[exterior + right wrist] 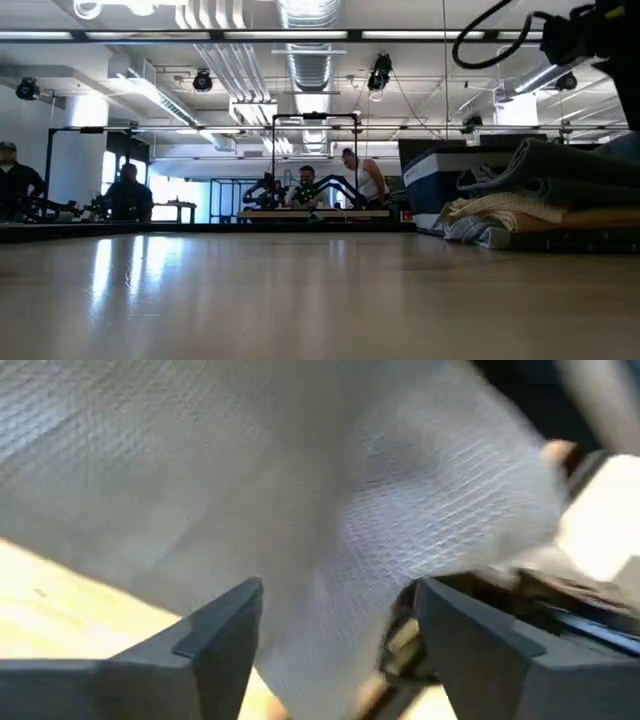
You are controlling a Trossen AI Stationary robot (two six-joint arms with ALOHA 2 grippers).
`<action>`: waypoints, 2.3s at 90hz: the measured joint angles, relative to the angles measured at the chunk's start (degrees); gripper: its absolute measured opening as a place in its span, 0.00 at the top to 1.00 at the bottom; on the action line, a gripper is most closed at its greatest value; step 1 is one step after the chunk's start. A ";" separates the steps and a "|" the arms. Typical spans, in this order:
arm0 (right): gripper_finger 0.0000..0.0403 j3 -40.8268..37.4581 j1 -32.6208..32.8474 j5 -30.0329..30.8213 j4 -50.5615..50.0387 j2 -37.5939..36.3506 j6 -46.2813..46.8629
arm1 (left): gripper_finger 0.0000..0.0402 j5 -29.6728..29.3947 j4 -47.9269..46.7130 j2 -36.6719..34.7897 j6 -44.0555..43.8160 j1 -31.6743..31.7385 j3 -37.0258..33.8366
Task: Fold towel
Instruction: Stack the gray kitchen towel on top of the yellow kitchen towel, then adjust the stacked kitchen towels
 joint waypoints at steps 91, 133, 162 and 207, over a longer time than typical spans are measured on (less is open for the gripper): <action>0.39 -4.63 18.71 7.89 55.81 17.48 -15.45 | 1.00 -0.50 -1.26 -0.12 0.92 2.05 0.00; 0.52 2.67 16.07 21.10 27.57 24.12 -17.75 | 1.00 0.38 -1.31 0.48 2.38 5.25 -0.01; 0.55 -1.53 15.50 20.39 34.23 25.08 -19.45 | 1.00 0.42 -1.29 0.48 2.38 5.31 -0.02; 0.63 0.54 17.68 15.90 41.68 27.90 -22.06 | 1.00 1.18 -1.30 0.47 3.93 5.27 -0.07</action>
